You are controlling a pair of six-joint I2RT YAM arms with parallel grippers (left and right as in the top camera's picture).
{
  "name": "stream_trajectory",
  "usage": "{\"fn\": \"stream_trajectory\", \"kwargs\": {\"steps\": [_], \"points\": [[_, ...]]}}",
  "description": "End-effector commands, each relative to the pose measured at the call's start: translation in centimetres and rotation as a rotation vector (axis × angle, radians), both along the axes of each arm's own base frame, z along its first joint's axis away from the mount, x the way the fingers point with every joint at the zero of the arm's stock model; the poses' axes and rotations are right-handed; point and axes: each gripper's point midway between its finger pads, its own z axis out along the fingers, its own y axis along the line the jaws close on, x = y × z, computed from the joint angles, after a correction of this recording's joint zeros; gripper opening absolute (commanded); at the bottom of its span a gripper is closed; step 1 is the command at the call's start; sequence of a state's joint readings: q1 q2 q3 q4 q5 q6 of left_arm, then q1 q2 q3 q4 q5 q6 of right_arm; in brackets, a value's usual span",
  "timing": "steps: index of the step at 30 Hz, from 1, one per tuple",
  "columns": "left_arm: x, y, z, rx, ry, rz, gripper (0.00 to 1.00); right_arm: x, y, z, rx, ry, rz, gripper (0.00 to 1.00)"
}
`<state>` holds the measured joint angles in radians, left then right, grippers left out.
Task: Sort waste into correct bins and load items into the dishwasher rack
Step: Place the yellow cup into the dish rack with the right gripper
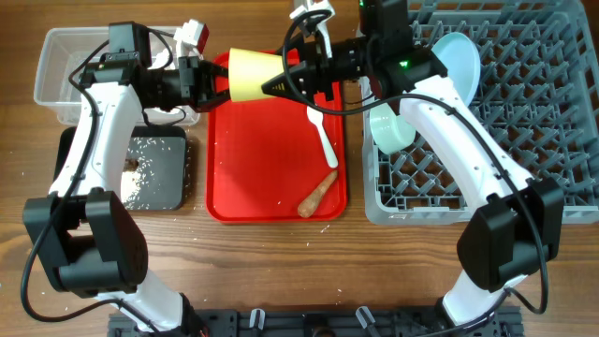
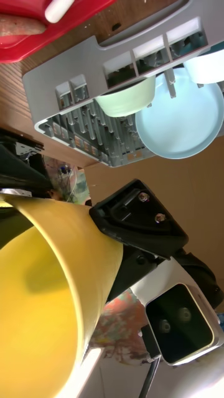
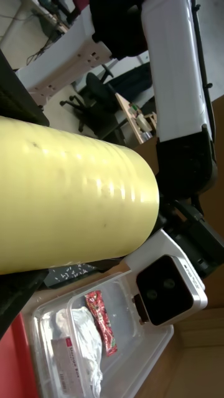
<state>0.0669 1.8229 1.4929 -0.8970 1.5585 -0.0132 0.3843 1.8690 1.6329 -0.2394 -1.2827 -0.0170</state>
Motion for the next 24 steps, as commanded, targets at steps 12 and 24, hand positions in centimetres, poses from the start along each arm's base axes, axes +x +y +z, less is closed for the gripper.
{"fn": "stream_trajectory", "kwargs": {"steps": [12, 24], "points": [[1.8, 0.9, -4.4, 0.297, 0.002, 0.106, 0.37, 8.2, -12.9, -5.8, -0.199, 0.339, -0.479, 0.34], [5.0, 9.9, -14.0, 1.096, 0.032, 0.388, 0.45, -3.3, -24.4, -7.2, -0.852, 0.623, -1.045, 0.39]]}}
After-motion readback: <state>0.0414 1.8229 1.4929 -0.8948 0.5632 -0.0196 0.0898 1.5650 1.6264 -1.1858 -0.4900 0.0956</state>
